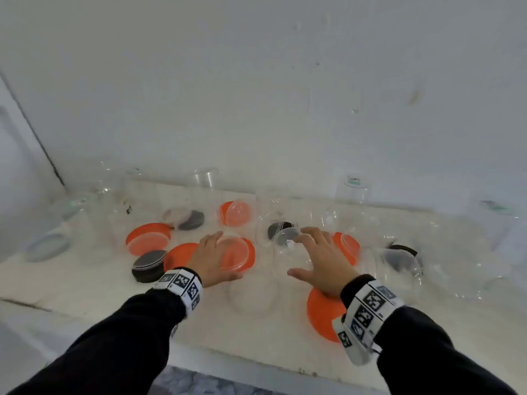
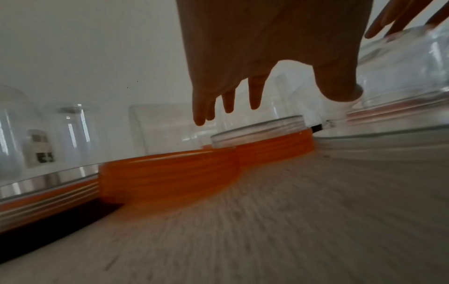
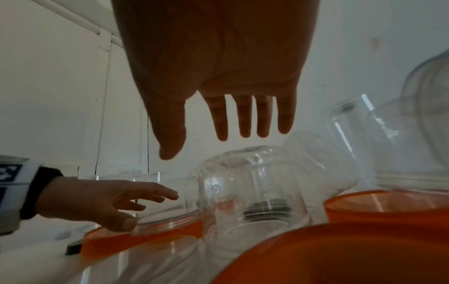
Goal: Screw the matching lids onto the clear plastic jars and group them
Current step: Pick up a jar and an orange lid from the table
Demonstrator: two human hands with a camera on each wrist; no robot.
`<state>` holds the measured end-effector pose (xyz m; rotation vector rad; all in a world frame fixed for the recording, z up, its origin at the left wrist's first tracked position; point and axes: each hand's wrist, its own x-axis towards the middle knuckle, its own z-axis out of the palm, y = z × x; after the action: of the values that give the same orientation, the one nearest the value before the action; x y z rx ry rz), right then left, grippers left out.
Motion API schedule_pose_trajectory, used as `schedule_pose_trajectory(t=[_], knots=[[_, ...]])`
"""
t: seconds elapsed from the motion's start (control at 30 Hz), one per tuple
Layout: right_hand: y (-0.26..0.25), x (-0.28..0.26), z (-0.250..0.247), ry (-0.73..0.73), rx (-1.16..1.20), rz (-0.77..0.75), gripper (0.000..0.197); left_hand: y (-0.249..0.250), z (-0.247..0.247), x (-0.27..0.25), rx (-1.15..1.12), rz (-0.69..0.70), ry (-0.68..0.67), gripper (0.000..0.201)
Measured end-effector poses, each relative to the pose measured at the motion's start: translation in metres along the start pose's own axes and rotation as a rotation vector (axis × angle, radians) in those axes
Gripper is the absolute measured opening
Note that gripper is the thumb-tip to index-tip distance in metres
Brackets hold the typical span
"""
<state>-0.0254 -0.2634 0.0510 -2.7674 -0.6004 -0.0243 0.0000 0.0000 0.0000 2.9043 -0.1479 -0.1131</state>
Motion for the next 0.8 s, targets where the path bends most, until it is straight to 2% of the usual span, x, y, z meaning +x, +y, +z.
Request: schedule_pose_trajectory(t=[0.2,0.37,0.6,0.8], knots=[[0.004,0.036,0.008,-0.131,-0.122,-0.053,0.084,0.002,0.000,0.006,-0.056,-0.085,-0.072,0.094],[0.010,0.050,0.007,-0.150,-0.252,-0.068,0.084,0.003,-0.005,0.009,-0.071,-0.163,-0.060,0.092],[0.016,0.051,0.002,-0.137,-0.196,-0.116,0.090,0.006,-0.010,0.002,-0.200,-0.130,0.016,0.094],[0.022,0.039,-0.011,-0.059,-0.077,-0.185,0.099,0.015,-0.011,-0.011,-0.214,-0.020,-0.057,0.087]])
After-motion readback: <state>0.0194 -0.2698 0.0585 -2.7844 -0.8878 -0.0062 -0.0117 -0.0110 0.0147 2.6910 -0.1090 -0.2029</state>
